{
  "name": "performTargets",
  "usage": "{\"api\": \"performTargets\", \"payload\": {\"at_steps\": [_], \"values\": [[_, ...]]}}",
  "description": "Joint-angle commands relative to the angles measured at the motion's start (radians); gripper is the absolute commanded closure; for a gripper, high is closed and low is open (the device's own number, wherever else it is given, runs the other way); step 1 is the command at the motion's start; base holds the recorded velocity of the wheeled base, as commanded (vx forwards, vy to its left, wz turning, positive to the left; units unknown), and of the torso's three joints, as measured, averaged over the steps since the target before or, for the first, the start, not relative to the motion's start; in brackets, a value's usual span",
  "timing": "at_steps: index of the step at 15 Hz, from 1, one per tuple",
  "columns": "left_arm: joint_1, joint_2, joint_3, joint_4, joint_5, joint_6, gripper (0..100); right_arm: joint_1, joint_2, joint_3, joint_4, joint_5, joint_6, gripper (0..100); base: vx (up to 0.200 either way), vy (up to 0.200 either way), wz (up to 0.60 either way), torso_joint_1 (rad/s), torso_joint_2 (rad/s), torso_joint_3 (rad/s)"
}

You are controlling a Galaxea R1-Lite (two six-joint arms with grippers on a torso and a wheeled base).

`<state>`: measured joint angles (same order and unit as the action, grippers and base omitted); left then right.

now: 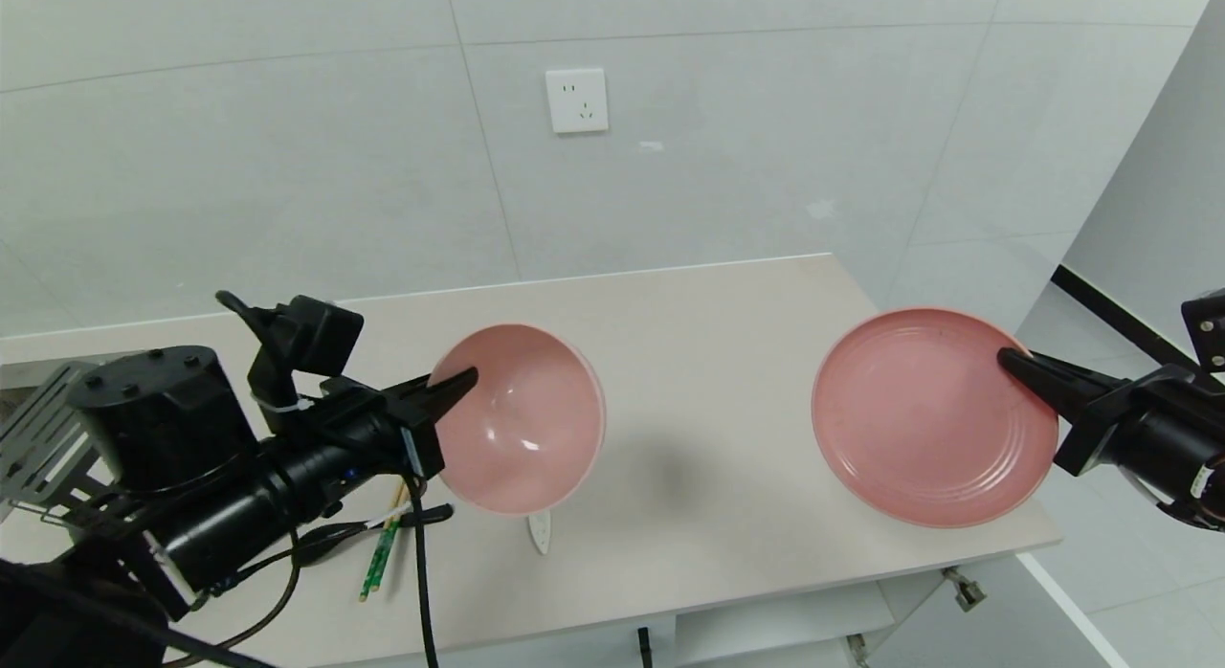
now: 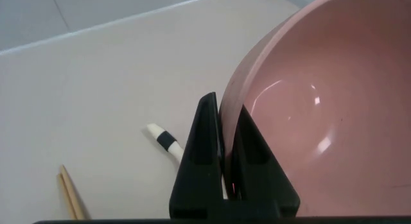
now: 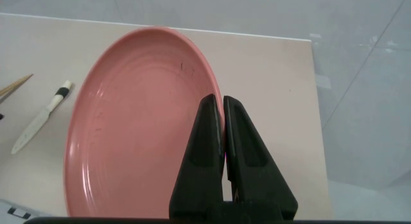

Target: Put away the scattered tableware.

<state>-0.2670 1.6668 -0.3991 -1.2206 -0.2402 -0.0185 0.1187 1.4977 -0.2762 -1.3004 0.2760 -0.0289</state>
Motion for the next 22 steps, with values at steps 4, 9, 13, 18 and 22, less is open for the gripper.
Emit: {"api": "performTargets", "payload": {"at_steps": [4,9,13,18,22], "values": [[0.005,-0.032,0.049,-0.028,-0.005,-0.015,100,0.001,-0.047,0.020,0.003,0.000,0.004,100,0.000,0.000,0.00,0.000,0.00,0.000],[-0.054,0.011,0.140,-0.138,0.205,-0.040,100,0.006,-0.063,0.034,-0.068,-0.003,0.030,100,0.000,0.000,0.00,0.000,0.00,0.000],[-0.141,0.105,0.146,-0.350,0.245,-0.130,100,0.012,-0.056,0.040,-0.191,0.003,0.234,100,0.000,0.000,0.00,0.000,0.00,0.000],[-0.169,0.076,0.111,-0.350,0.249,-0.146,100,0.015,0.076,0.035,-0.270,0.002,0.290,100,0.000,0.000,0.00,0.000,0.00,0.000],[-0.166,0.091,0.108,-0.350,0.252,-0.095,100,-0.002,0.099,0.045,-0.270,0.000,0.064,100,0.000,0.000,0.00,0.000,0.00,0.000]]}}
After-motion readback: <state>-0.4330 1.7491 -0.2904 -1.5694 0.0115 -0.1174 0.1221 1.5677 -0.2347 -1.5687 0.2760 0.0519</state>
